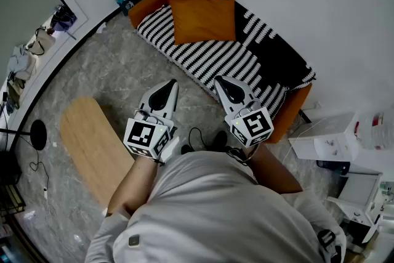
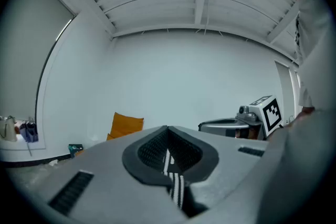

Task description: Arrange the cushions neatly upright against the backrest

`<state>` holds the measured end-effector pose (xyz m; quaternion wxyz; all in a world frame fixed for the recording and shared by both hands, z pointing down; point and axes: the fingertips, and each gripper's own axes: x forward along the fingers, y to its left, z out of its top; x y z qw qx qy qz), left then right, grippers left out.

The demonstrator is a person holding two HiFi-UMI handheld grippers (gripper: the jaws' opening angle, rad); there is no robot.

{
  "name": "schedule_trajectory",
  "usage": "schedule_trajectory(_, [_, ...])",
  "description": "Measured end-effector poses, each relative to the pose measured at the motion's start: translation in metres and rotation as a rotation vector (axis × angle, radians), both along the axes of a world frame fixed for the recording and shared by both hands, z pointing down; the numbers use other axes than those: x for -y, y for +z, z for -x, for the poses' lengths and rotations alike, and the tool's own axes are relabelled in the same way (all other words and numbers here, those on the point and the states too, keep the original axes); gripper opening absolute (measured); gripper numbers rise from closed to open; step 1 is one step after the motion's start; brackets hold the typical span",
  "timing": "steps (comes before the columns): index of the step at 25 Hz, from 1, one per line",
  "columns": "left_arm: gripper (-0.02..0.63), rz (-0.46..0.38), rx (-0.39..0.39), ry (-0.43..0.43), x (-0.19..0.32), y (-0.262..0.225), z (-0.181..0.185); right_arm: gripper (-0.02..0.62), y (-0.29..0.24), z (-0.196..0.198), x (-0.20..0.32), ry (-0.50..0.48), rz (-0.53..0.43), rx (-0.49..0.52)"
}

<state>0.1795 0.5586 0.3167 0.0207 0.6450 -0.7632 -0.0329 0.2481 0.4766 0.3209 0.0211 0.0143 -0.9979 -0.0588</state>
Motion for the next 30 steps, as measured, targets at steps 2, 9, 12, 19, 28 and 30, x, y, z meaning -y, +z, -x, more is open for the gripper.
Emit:
schedule_trajectory(2, [0.009,-0.001,0.002,-0.001,-0.003,0.000,0.002,0.025,0.000,0.002,-0.003,0.000,-0.003,-0.001])
schedule_trajectory(9, [0.009,-0.007,0.000,-0.005,-0.011,0.001,0.010,0.025,0.002,0.010,-0.010,0.002,-0.007,-0.009])
schedule_trajectory(12, [0.009,-0.005,0.000,-0.005,-0.011,0.003,0.013,0.026,0.004,0.012,-0.009,0.003,0.000,-0.015])
schedule_trajectory(19, [0.009,0.009,-0.008,-0.004,-0.003,0.007,0.026,0.026,0.010,0.022,-0.003,0.000,0.013,-0.032])
schedule_trajectory(28, [0.009,0.050,-0.013,-0.004,0.049,0.022,0.050,0.026,0.021,0.049,0.047,-0.010,0.026,-0.041])
schedule_trajectory(30, [0.009,0.062,-0.010,-0.007,0.065,0.024,0.058,0.026,0.023,0.059,0.063,-0.015,0.023,-0.044])
